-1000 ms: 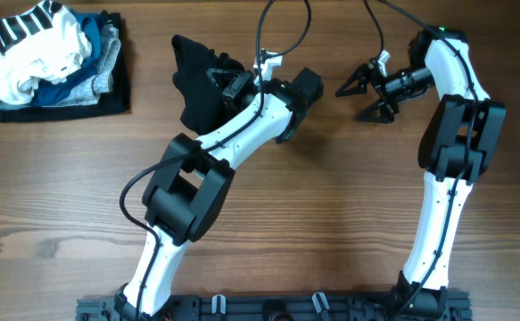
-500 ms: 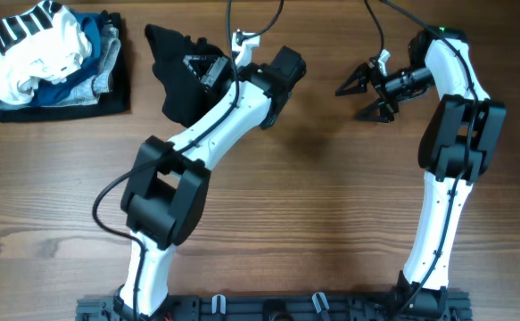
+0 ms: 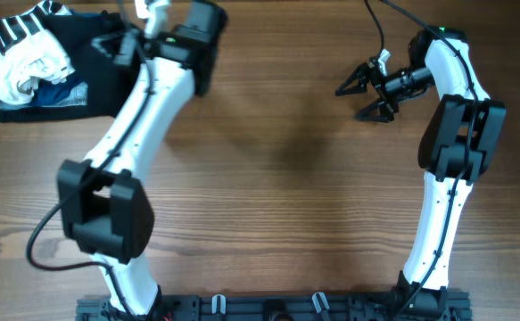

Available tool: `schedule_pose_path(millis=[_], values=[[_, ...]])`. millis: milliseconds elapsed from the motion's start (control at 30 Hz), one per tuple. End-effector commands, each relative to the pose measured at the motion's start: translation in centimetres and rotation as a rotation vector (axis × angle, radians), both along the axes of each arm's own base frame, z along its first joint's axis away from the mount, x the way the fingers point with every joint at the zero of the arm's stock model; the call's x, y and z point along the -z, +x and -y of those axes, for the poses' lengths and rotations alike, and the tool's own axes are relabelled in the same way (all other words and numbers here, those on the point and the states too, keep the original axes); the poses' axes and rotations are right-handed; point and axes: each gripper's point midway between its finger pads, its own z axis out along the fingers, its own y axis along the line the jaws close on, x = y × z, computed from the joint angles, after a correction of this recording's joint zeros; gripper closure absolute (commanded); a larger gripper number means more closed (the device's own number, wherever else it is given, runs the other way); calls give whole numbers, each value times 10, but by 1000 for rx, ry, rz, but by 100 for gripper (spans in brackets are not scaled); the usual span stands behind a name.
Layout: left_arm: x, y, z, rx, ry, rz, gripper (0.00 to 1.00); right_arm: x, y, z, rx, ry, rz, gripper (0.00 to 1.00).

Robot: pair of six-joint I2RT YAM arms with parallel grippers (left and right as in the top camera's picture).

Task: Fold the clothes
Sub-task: 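Carry the black bundle left and place it on the clothes stack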

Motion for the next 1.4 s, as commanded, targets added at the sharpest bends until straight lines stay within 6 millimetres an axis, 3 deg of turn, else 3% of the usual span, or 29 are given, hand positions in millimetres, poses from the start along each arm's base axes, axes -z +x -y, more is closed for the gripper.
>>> schedule_pose_path(millis=[0,167,300,433,567,700,800,933,1133,1300,1367], values=[[-45,-24,-34,-94,25,124,96,13,-1,-3,-25,-2,2,0],[-65,-43,-97,-252,13,233,96,13,-4,-6,-34,-4,-7,0],[-72,-37,-108,-278,-21,380,96,13,-5,-11,-43,-4,-10,0],[-75,-6,-116,-184,-164,569,96,12,-9,-21,-68,-2,-20,0],[-64,29,-120,-43,-307,616,96,14,-19,-30,-112,-35,-51,0],[-24,32,-150,-97,-317,488,96,14,-20,-35,-119,-39,-61,0],[34,19,-185,-226,-286,284,96,14,-20,-35,-118,-39,-64,0],[46,18,-195,-260,-267,264,96,14,-20,-35,-109,-42,-73,0],[42,22,-196,-252,-259,280,96,15,-19,-35,-107,-43,-69,0],[12,28,-188,-257,-196,412,96,15,-19,-35,-107,-43,-69,0],[-10,30,-185,-271,-142,491,96,15,-19,-35,-107,-43,-69,0]])
